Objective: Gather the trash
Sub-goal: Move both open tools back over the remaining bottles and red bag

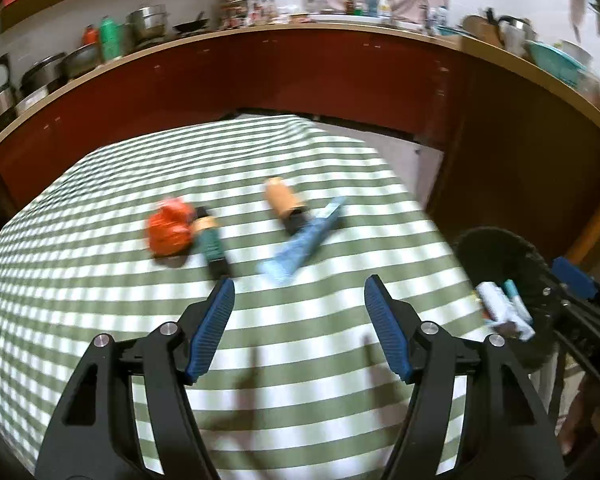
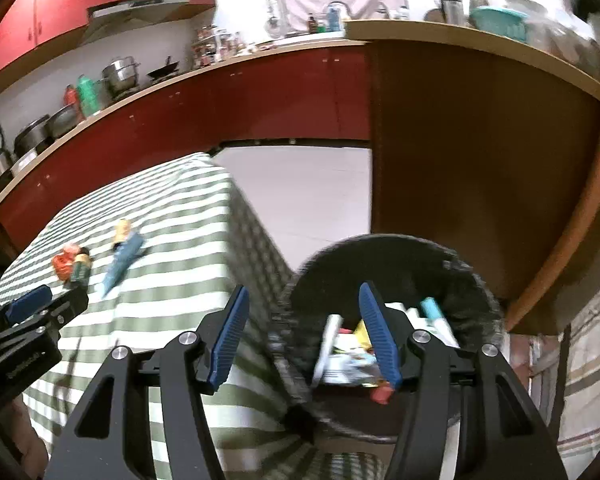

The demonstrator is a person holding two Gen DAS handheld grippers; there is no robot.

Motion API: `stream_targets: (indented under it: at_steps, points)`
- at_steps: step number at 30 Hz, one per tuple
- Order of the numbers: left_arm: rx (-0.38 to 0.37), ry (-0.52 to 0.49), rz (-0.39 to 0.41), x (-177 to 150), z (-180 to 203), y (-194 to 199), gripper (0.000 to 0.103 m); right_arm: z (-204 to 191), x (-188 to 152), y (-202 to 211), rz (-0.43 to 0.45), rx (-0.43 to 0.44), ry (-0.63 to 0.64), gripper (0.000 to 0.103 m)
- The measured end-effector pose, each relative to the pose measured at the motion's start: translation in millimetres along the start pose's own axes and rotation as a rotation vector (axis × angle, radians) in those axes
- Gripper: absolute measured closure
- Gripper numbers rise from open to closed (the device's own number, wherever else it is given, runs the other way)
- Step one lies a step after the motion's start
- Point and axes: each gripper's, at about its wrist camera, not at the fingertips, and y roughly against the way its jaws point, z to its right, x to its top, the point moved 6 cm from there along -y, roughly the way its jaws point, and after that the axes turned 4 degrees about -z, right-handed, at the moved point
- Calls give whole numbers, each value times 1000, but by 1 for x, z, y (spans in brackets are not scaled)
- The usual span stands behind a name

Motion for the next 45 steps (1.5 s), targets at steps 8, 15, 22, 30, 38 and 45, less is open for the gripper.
stream_targets:
  at_steps: [8,15,22,30,38,45]
  points:
    - [86,78,0,-10,-79,6,35,-67,4,-8,-15,66,62,46]
    - [141,151,-2,-16,-137,9,35,-119,5,-22,-40,99,107,46]
    - [183,206,-8,-22,-185,10,35,-151,6,-39,-73,93,139,46]
    - [183,252,-20,-26,-214,1,34,-173,11,-63,-108,39,148,42]
    - [164,268,-35,-27,-218,-9,34,-180,13,-80,-143,-6,167,42]
    - [150,263,-45,-28,-216,-16,34,-172,14,-81,-139,-27,169,42]
